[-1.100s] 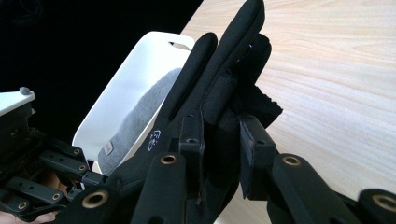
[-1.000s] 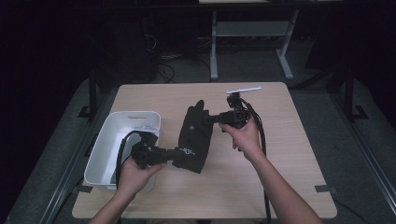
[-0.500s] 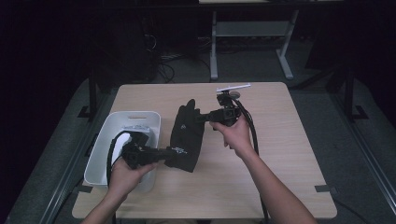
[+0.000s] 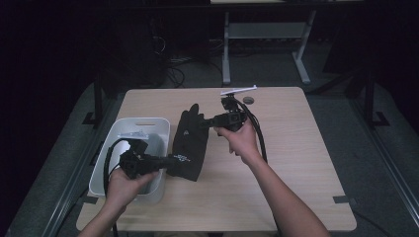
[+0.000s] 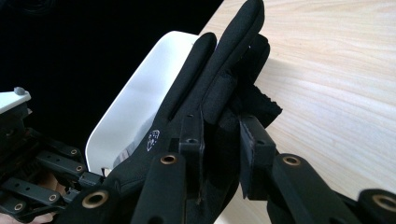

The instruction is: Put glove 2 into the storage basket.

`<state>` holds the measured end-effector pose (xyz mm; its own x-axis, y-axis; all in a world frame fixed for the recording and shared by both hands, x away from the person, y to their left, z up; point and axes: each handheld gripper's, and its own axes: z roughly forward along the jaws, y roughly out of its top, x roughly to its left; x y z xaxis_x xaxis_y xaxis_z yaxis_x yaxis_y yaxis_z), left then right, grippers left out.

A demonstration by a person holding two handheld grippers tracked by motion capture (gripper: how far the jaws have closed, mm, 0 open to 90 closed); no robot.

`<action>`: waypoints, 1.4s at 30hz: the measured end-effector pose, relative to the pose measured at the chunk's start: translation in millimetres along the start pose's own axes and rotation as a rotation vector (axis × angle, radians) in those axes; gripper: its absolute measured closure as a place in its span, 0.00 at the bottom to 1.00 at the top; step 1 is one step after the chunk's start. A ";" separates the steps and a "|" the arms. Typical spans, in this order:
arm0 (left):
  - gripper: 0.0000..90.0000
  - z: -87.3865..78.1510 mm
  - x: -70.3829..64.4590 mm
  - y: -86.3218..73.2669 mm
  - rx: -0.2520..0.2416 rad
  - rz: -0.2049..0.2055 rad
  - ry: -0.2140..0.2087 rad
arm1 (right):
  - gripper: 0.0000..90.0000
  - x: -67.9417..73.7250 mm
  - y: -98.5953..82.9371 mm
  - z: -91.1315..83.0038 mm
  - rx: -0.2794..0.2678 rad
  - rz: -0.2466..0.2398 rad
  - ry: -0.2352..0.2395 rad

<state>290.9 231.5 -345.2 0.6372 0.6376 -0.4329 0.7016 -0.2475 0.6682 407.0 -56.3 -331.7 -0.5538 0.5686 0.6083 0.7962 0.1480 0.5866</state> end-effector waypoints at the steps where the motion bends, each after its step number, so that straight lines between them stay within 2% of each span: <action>1: 0.90 -0.9 0.9 -0.7 -0.005 -0.004 0.000 | 0.82 1.3 1.1 1.4 -0.001 0.002 0.006; 5: 0.90 -6.3 5.1 -2.6 -0.005 -0.006 0.008 | 0.82 5.3 4.5 8.2 0.004 -0.005 0.011; 10: 0.90 -14.3 10.5 -5.8 -0.020 -0.029 0.006 | 0.82 11.6 9.3 16.2 0.007 -0.011 0.022; 27: 0.90 -40.6 20.6 -15.0 -0.040 -0.046 0.033 | 0.82 33.6 20.4 40.6 0.026 -0.034 0.046; 42: 0.90 -67.8 34.7 -26.5 -0.061 -0.078 0.068 | 0.82 48.9 30.8 72.9 0.051 -0.040 0.087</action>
<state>272.8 309.6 -336.9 0.5571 0.7018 -0.4439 0.7260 -0.1522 0.6706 422.2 35.1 -322.8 -0.6028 0.4896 0.6300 0.7831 0.2116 0.5848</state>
